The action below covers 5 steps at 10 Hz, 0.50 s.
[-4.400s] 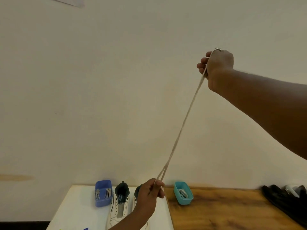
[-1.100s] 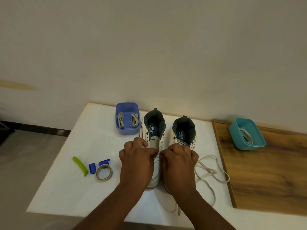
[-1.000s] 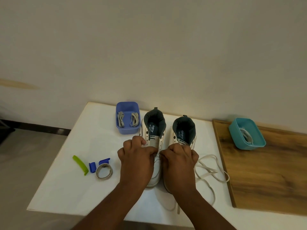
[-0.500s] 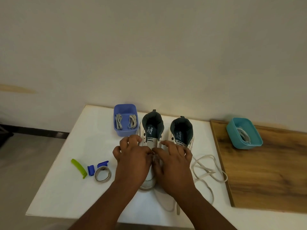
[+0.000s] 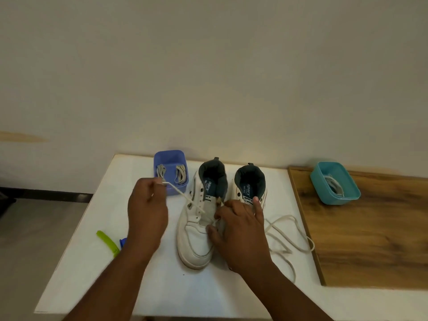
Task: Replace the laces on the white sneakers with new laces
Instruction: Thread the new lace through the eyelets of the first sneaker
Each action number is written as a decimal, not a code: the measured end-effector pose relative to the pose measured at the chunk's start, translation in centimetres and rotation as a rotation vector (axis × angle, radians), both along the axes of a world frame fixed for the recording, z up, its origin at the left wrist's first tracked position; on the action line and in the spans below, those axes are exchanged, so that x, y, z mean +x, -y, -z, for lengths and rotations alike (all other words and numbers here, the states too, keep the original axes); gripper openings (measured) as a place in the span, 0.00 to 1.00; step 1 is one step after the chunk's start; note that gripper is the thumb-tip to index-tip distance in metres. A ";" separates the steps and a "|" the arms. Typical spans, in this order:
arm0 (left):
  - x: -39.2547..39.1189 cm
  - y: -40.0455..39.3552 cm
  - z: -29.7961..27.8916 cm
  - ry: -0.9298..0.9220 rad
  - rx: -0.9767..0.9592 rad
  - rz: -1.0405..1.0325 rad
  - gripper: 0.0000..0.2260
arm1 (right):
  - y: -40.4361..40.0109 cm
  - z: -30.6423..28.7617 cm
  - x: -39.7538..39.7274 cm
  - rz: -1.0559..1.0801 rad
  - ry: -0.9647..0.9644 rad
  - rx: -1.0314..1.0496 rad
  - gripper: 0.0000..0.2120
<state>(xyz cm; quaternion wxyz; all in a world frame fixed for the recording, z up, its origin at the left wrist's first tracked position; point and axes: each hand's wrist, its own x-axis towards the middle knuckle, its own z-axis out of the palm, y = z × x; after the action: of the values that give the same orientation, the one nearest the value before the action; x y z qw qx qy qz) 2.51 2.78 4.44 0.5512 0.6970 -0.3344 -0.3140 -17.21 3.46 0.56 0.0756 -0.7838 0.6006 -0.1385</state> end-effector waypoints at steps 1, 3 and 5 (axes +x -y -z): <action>-2.3 -0.1 -2.0 -1.002 -0.051 0.066 0.12 | -0.5 0.2 0.6 -0.028 0.023 -0.014 0.19; -3.4 -0.5 1.9 0.669 0.295 0.626 0.10 | -0.2 0.3 0.4 -0.024 0.044 -0.051 0.19; -0.7 -0.8 1.1 0.796 0.523 0.663 0.13 | 0.2 0.2 0.3 0.000 0.006 -0.039 0.26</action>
<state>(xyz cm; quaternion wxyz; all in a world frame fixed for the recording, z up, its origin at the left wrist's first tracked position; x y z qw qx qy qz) 1.77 3.57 3.29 0.0649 0.7324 -0.6276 -0.2558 -16.93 3.31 0.34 0.0621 -0.7846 0.5977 -0.1525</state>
